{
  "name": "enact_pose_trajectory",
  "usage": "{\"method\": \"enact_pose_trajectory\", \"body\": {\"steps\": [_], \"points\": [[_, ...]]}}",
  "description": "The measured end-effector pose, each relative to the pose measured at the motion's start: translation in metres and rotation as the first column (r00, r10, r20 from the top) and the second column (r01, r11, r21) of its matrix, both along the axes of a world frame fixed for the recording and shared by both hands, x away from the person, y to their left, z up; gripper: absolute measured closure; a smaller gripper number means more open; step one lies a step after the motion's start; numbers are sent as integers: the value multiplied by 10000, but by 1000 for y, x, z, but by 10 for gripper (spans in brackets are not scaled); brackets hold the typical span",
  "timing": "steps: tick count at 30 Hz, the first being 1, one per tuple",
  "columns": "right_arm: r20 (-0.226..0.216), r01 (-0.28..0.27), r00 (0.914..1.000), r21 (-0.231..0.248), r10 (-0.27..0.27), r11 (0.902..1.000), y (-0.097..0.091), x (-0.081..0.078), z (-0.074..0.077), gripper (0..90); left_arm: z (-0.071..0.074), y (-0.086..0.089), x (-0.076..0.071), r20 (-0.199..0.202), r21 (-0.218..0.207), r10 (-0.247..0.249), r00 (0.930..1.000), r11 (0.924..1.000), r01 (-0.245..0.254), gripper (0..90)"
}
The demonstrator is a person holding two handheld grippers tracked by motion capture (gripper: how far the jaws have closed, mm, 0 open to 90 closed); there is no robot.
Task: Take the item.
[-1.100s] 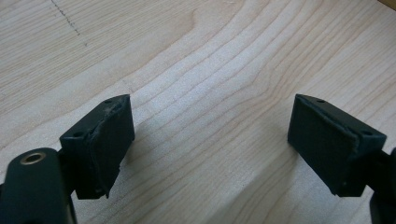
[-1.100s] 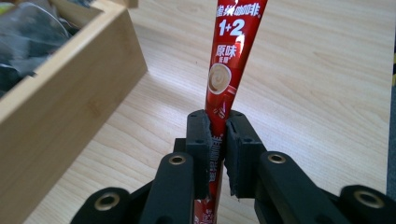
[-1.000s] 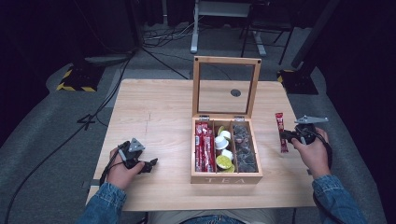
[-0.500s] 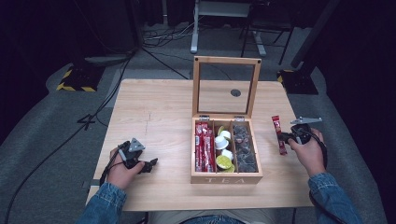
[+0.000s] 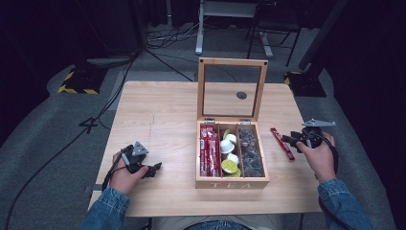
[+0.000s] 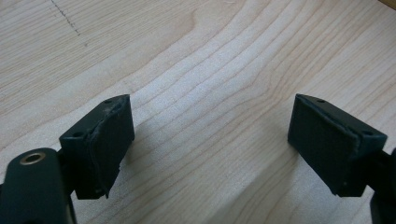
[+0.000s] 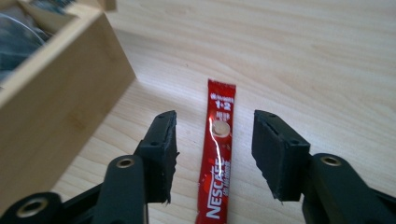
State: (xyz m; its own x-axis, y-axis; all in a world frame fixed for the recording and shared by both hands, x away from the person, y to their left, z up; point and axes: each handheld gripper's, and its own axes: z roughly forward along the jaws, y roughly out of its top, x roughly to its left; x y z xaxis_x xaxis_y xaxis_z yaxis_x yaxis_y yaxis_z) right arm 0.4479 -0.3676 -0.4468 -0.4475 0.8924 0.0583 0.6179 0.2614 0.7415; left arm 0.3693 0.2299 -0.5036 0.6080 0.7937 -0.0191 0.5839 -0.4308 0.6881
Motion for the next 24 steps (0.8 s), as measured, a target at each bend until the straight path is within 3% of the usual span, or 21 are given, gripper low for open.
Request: {"method": "enact_pose_trajectory", "body": {"steps": [12,24], "points": [[954,-586,9942,841,505,9947,0,-31,29,413,0,2,-4,47,36,73,10000,10000,-73,150],[1329,-1577,9809,1136,1423,9809,20,-62,54,401,0,3,-7,27,4,135,9999,9999,-135,150]]}}
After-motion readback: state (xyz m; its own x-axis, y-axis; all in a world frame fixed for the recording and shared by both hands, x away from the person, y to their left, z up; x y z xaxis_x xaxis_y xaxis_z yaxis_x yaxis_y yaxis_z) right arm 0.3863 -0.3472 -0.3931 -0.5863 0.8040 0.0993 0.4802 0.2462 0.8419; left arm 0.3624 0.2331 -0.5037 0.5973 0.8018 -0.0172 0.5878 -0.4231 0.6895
